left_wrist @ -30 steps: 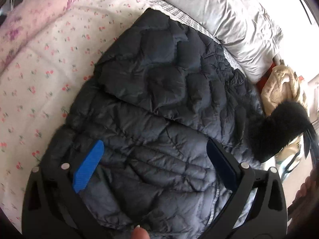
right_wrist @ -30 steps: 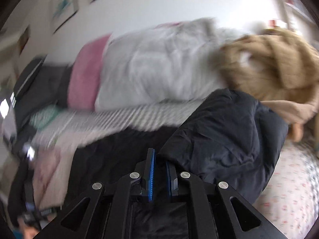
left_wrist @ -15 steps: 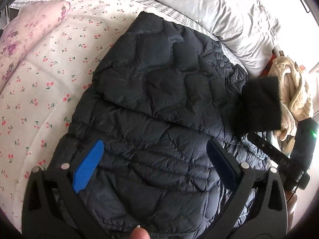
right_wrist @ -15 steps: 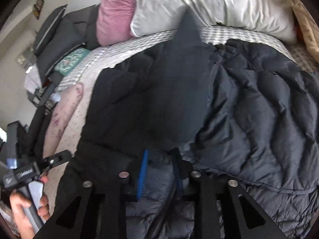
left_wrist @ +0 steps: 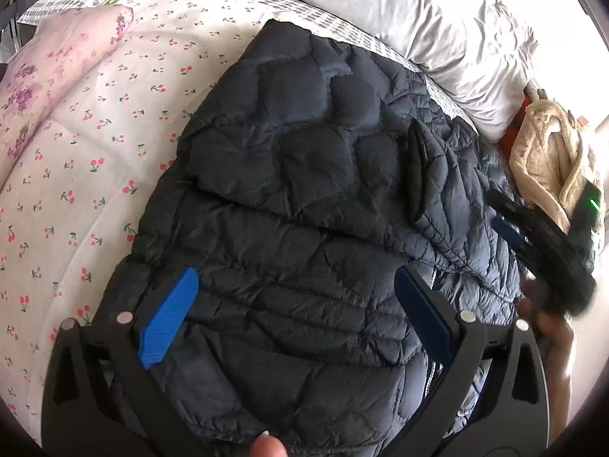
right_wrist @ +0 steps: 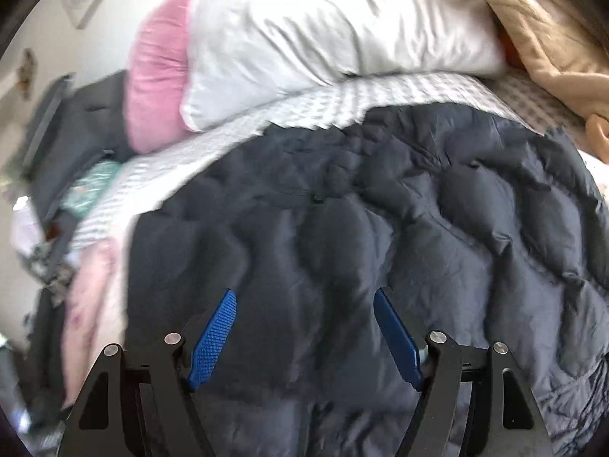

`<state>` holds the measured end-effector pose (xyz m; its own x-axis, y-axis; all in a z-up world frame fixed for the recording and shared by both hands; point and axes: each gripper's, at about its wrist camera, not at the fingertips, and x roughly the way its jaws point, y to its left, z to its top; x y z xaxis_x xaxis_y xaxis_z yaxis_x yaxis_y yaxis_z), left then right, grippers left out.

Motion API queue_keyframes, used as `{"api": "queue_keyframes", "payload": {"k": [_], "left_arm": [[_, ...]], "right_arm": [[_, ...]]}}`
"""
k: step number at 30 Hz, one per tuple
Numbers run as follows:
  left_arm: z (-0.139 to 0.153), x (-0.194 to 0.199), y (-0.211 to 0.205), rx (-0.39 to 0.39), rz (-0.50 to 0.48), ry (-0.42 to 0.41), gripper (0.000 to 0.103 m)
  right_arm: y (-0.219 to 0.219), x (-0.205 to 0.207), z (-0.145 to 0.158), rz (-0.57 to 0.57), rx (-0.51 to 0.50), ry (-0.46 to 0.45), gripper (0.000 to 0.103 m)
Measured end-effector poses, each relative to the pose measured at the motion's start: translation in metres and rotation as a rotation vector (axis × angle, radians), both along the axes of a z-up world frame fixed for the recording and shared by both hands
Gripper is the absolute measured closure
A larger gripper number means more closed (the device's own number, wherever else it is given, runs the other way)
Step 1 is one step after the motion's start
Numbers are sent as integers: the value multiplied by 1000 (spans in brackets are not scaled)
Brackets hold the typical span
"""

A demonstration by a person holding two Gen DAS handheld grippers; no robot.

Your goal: Fold large clothes

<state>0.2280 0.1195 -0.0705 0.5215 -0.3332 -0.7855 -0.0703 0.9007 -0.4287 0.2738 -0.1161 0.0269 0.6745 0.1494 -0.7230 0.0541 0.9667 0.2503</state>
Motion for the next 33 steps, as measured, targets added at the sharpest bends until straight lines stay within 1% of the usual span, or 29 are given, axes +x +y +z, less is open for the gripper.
{"api": "queue_keyframes", "payload": {"k": [3,5,7,9,11,13,15,17,20,23,26,27,29,31,33], "left_arm": [[3,0,-1,9,-17,-1,1],[6,-1,-1,27,-22,-10,1],[9,-3,-3,51,-30,-12,1],[10,-5,-4,80,-35,-9,1],[11,-8,-5,104,-42,-8,1],[15,-14,-6,127,-53,-12,1],[18,-23,-7,141,-65,-30,1],[20,-32,-10,127,-108,-32,1],[20,-49,-9,117,-190,-20,1],[27,-63,-3,116,-212,-25,1],[34,-77,12,44,-222,-11,1],[35,-82,18,24,-228,0,1],[33,-93,29,12,-238,41,1],[26,-102,44,9,-244,105,1],[18,-110,59,-10,-238,148,1]], "right_arm": [[20,17,-25,-9,-32,61,26],[43,16,-35,56,-114,79,26],[64,9,-37,163,-225,73,26],[66,-2,-27,200,-262,61,26],[54,-17,-8,198,-243,40,26],[33,-43,17,191,-209,14,26],[10,-71,38,190,-187,3,23],[-19,-105,56,183,-182,22,21],[-51,-154,71,165,-202,63,20],[-87,-207,70,139,-161,114,20],[-125,-251,54,119,-81,198,20],[-131,-259,48,112,-70,222,20],[-151,-281,33,81,-37,292,20],[-166,-298,19,53,4,335,20],[-178,-315,6,17,40,363,20]]}}
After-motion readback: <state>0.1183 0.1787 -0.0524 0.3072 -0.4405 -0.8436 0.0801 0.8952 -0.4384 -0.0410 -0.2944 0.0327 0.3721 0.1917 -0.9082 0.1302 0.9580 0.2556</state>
